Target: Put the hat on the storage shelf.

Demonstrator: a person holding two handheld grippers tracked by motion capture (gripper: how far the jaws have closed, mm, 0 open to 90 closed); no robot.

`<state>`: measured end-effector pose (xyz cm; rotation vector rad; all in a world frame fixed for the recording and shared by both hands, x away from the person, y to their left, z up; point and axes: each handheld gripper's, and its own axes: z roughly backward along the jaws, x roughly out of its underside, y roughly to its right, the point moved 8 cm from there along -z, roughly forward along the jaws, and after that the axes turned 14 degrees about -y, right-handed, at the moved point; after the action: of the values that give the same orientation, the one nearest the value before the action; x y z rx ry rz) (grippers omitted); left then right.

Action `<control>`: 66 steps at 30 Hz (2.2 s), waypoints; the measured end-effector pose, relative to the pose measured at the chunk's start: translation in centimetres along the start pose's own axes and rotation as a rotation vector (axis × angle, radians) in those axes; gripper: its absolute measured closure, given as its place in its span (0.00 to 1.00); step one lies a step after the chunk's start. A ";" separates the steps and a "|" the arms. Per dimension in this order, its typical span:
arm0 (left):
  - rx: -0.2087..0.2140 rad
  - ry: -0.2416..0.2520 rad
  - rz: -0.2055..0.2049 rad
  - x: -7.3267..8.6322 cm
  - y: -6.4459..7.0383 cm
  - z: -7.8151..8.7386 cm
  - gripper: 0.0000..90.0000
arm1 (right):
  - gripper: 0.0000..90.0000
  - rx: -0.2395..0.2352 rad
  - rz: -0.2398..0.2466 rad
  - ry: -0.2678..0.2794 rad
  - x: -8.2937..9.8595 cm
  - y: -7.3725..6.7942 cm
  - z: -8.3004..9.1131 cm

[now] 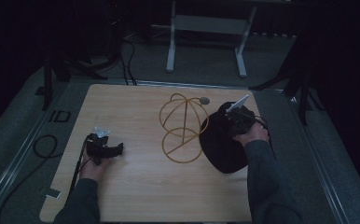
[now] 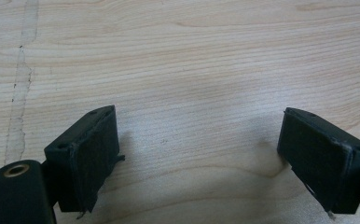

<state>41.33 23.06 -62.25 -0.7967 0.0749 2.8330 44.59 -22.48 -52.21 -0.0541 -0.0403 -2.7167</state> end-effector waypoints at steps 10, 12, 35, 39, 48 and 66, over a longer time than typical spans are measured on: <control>0.000 0.000 0.000 0.0 0.0 0.0 0.14 | 0.96 -0.003 0.049 -0.046 -0.7 1.0 0.8; 0.000 0.000 0.000 0.0 0.0 0.0 0.14 | 0.96 0.002 0.053 -0.045 -0.9 1.2 1.0; 0.000 0.000 0.000 0.0 0.0 0.0 0.14 | 0.96 0.111 0.195 0.047 -2.1 2.6 4.4; 0.000 0.000 0.000 0.0 0.0 0.0 0.14 | 0.96 0.164 0.236 0.045 -2.5 2.8 4.8; 0.000 -0.001 -0.002 0.0 0.0 0.0 0.14 | 0.96 0.211 0.322 0.027 -2.5 2.5 7.0; 0.000 0.000 -0.001 0.0 0.0 0.0 0.14 | 0.96 0.206 0.422 0.108 -2.0 3.2 11.7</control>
<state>41.34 23.06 -62.25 -0.7964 0.0751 2.8319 48.12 -24.17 -40.49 0.1303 -0.2477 -2.2768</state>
